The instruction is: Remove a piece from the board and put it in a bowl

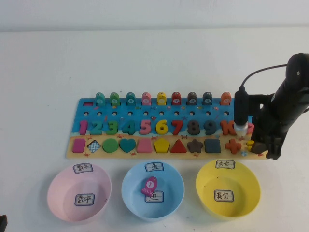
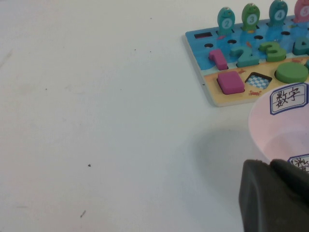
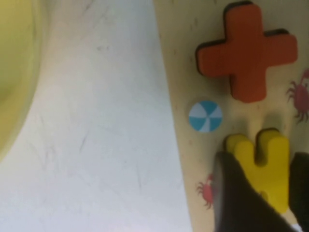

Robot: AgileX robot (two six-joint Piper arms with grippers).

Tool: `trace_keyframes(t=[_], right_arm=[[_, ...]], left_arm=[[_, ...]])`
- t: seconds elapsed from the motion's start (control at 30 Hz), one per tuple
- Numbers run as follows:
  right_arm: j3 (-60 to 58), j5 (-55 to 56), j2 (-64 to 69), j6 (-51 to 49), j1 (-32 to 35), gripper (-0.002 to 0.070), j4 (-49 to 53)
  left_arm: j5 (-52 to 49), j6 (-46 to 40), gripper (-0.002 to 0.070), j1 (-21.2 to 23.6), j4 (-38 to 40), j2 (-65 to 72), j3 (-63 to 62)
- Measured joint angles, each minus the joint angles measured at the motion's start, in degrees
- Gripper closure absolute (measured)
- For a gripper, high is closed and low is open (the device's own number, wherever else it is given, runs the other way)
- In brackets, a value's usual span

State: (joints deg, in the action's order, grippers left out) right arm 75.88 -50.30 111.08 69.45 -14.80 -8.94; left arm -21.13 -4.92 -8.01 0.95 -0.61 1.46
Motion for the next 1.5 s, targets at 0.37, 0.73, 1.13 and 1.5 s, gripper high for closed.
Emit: trace_keyframes(t=[0.37, 0.73, 1.13, 1.5], right_arm=[[-0.2, -0.57, -1.95, 0.0, 0.0, 0.0498, 0.41], [0.13, 0.96, -3.63, -0.32, 0.0, 0.0498, -0.12], [-0.18, 9.67, -16.19, -39.66, -1.27, 0.0498, -1.01], [-19.1, 23.22, -35.0, -69.1, -10.4, 0.0498, -0.77]], left_arm=[[0.0, 0.0, 0.068, 0.0, 0.0, 0.0, 0.0], [0.0, 0.0, 0.068, 0.0, 0.0, 0.0, 0.0], [0.0, 0.0, 0.068, 0.0, 0.0, 0.0, 0.0], [0.0, 0.0, 0.068, 0.0, 0.0, 0.0, 0.0]])
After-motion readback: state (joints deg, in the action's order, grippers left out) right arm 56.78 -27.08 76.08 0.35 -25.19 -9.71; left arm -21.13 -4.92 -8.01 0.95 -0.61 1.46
